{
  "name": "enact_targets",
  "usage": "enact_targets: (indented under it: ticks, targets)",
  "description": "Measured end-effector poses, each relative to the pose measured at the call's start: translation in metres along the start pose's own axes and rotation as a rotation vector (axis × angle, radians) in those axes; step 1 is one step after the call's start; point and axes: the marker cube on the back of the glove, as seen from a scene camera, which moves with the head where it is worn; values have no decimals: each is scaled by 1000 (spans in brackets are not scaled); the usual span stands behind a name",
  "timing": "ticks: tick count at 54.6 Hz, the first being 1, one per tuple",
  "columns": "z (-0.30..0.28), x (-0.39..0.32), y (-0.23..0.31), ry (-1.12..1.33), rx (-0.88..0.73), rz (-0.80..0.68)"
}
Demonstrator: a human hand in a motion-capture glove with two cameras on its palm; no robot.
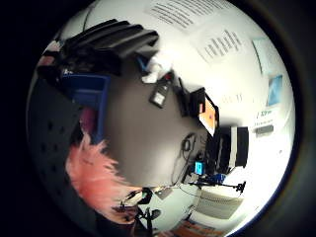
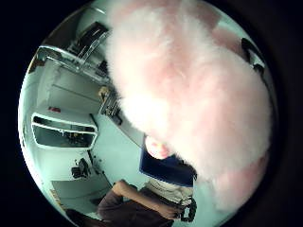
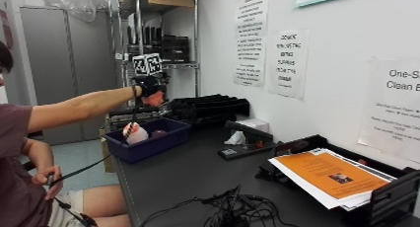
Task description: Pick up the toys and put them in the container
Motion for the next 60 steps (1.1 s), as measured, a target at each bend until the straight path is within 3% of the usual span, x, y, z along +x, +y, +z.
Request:
enact_targets:
  ticks: [7,25,29,34,40,45,60]
  targets:
    - [2,-31,-8,-116,82,-113]
    - [11,-49,-23,-91,19,-139]
    - [16,-56,-25,-114,-9,-189]
    - [32,-67,-27,-139,-54,-151]
    - [49,-68,-23,-112,-213,-60]
    - [58,-71,-20,-84,-304,-119]
    - [62,-67,-12,-52,-317,-106]
